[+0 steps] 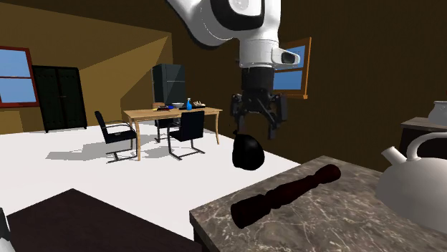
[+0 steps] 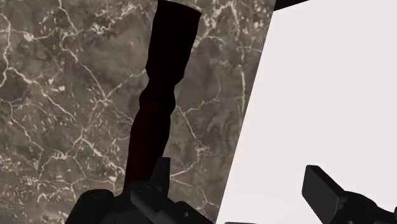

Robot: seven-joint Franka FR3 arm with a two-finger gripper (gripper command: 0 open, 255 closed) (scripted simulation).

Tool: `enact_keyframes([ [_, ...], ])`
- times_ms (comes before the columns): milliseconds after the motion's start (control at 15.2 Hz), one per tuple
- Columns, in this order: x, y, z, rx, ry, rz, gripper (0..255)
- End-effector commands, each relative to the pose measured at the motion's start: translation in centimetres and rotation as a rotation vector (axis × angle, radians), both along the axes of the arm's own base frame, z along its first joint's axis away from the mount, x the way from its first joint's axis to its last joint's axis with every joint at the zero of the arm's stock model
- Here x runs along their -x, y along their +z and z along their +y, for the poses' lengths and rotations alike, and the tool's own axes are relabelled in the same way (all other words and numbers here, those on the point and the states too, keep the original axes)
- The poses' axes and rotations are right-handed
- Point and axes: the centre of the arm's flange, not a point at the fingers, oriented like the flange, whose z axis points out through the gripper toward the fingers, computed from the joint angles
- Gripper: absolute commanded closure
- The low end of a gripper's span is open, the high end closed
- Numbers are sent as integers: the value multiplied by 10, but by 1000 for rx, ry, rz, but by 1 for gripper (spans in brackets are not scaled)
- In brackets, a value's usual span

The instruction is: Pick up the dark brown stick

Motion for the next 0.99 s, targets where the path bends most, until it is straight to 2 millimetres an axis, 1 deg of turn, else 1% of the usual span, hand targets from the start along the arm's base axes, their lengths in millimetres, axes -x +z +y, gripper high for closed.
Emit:
enact_keyframes([
  [0,-2,-20,-20,-4,-22,-1,0],
  [528,-14,-93,-98,-24,-109,-1,0],
  [594,-15,-98,-103,-26,-115,-1,0],
  [924,-15,-125,-103,-26,-115,-1,0],
])
